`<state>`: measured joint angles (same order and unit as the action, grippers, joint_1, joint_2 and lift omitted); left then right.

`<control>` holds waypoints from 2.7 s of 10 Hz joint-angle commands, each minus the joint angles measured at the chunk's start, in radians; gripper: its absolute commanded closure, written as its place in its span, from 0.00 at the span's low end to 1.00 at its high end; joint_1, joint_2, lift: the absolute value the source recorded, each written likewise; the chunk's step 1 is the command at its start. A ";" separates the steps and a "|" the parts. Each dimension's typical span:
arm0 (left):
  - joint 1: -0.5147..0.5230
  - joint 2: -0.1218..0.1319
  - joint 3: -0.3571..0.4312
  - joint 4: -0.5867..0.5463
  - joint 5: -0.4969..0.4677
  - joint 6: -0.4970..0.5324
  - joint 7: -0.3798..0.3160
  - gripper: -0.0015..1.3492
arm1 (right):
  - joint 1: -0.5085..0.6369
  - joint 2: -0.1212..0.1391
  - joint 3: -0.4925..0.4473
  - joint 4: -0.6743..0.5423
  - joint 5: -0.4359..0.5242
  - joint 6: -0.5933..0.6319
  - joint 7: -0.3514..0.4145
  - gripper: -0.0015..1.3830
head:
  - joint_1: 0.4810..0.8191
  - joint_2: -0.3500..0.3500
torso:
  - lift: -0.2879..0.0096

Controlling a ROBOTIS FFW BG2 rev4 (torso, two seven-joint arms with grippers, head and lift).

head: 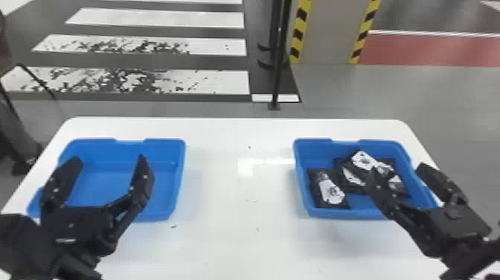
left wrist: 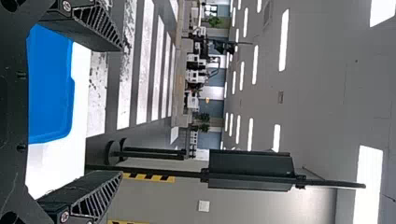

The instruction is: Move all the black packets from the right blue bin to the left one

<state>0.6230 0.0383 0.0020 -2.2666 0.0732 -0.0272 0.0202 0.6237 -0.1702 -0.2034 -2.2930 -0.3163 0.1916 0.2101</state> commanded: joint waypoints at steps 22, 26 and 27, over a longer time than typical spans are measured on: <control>-0.005 0.000 0.002 0.002 0.007 0.017 -0.011 0.07 | -0.494 -0.040 0.030 0.333 -0.005 0.741 0.012 0.10 | 0.63 0.40 | 0.50; -0.007 -0.002 0.004 0.005 0.013 0.017 -0.011 0.07 | -0.511 -0.042 0.104 0.269 -0.029 0.839 -0.040 0.10 | 0.63 0.45 | 0.50; -0.009 0.000 0.002 0.007 0.013 0.017 -0.011 0.07 | -0.528 -0.043 0.120 0.257 -0.031 0.883 -0.066 0.10 | 0.63 0.47 | 0.50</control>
<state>0.6150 0.0375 0.0055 -2.2610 0.0854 -0.0099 0.0092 0.1063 -0.2127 -0.0944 -2.0291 -0.3457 1.0494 0.1462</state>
